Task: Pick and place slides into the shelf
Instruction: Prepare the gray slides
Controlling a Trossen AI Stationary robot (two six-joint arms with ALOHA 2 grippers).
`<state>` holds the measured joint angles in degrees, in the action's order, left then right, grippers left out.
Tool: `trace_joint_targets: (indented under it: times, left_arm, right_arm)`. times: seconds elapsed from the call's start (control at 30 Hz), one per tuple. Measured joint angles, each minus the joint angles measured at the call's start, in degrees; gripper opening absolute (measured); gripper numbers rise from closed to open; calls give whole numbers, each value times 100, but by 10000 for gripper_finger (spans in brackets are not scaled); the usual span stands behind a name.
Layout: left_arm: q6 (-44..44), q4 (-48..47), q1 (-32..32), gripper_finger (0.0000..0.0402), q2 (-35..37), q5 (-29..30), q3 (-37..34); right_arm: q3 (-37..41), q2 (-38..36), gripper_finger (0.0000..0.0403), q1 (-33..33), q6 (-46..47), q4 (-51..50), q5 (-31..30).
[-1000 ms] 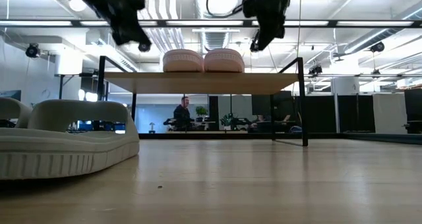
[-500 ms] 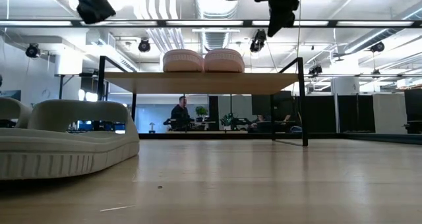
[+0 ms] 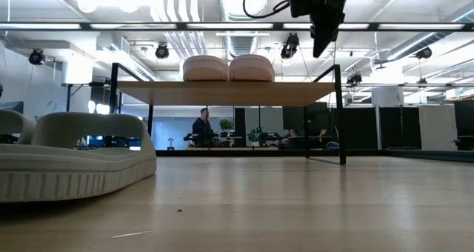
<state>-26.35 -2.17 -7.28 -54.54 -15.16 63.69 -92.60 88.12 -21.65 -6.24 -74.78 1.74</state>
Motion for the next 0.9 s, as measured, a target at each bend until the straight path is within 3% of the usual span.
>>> trace_joint_targets:
  times: [0.1, 0.37, 0.47, 0.6, 0.73, 0.9]
  left_arm:
    - [-376, -337, 2, 15, -182, 122, 185]
    - [540, -4108, 405, 132, -920, 788, 1764]
    - [1080, -5325, 1029, 145, -1276, 2013, 2438]
    - [1112, -6878, 2011, 147, -1785, 3919, 3103]
    - [224, -8011, 2856, 147, -2232, 4901, 3327]
    - [-1430, -8772, 3705, 147, -2792, 4883, 3216]
  right_arm:
    - [4, -180, 37, 0, 21, 40, -37]
    - [7, -710, 57, 0, 157, 79, -622]
    - [7, -844, 69, 0, 175, 84, -901]
    - [7, -974, 82, 0, 175, 87, -993]
    - [7, -1008, 92, 0, 130, 96, -1087]
    - [7, -1009, 105, 0, -136, 174, -1100]
